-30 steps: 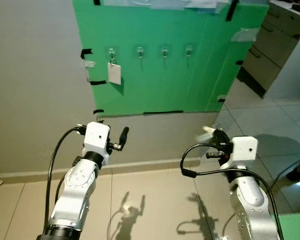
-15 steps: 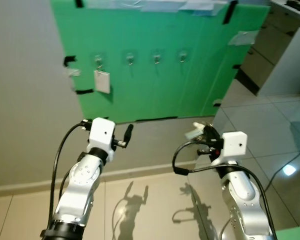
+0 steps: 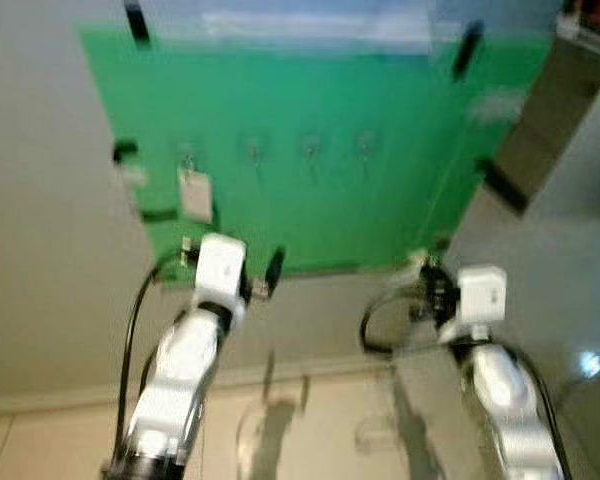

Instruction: Hang keys on a hook

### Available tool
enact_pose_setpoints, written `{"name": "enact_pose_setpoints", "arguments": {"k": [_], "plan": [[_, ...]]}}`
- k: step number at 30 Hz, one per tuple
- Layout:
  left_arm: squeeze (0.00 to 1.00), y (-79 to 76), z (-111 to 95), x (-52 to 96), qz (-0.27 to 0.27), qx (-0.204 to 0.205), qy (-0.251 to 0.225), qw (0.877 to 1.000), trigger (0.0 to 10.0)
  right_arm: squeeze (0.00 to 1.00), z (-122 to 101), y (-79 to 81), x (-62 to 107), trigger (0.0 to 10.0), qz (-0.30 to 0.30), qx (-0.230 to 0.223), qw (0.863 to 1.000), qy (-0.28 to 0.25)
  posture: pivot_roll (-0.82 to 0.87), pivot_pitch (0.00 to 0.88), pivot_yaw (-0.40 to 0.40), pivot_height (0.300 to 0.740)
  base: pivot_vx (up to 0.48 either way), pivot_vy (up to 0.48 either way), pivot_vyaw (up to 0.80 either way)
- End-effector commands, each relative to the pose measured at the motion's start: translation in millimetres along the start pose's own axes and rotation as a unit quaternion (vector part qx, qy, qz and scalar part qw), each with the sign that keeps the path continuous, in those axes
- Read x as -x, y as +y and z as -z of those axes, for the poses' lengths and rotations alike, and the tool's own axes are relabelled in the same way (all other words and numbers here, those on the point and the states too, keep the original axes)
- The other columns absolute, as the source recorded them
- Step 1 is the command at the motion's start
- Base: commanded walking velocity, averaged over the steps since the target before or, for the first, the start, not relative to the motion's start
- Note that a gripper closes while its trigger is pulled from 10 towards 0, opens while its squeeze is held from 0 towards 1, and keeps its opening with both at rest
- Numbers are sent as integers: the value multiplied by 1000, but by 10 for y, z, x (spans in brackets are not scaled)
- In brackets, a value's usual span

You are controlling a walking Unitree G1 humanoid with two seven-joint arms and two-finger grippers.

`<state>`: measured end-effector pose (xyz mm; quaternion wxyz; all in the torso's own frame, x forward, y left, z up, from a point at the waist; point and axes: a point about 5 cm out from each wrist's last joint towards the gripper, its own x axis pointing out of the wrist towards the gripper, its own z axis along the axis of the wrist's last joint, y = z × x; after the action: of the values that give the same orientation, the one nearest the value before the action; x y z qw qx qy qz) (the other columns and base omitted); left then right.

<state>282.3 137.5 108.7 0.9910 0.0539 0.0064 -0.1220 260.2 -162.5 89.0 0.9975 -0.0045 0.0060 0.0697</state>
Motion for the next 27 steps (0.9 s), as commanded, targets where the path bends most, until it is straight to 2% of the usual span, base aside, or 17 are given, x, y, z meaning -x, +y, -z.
{"name": "enact_pose_setpoints", "arguments": {"k": [1,7,9,11,13,17,18,19,27], "plan": [[0,50,-25,3,-9,-3,-2,1000,10000,0,-64,74,-35,0,-18,-8,1000,-10,42,0,-10,740,446,0,0],[0,39,-21,18,-11,3,-1,1000,10000,0,-117,91,-52,0,-43,-8,999,-10,42,0,-10,740,446,0,0],[0,37,-22,26,-12,0,-1,1000,10000,0,-181,121,-81,0,-67,-7,998,-15,43,0,-9,740,435,0,0],[0,27,-23,40,-9,5,-2,1000,10000,0,-342,188,-142,0,-112,-5,993,-34,42,0,-11,740,431,0,0],[0,21,-26,49,-10,4,-3,1000,10000,0,-425,217,-167,0,-136,1,990,-42,44,0,-14,740,0,0,0],[0,37,-19,64,-9,4,2,1000,10000,0,-625,312,-200,0,-211,6,976,-55,53,0,-30,740,0,0,0],[0,37,-19,64,-9,4,2,1000,10000,0,-625,312,-200,0,-211,6,976,-55,53,0,-30,740,0,0,0],[0,44,-35,58,2,6,5,1000,10000,0,-717,345,-198,0,-245,2,968,-55,58,0,-39,740,0,0,0],[0,24,-176,59,32,8,-5,999,10000,0,-873,332,-143,0,-322,23,946,-39,72,0,-66,740,0,0,0]]}}
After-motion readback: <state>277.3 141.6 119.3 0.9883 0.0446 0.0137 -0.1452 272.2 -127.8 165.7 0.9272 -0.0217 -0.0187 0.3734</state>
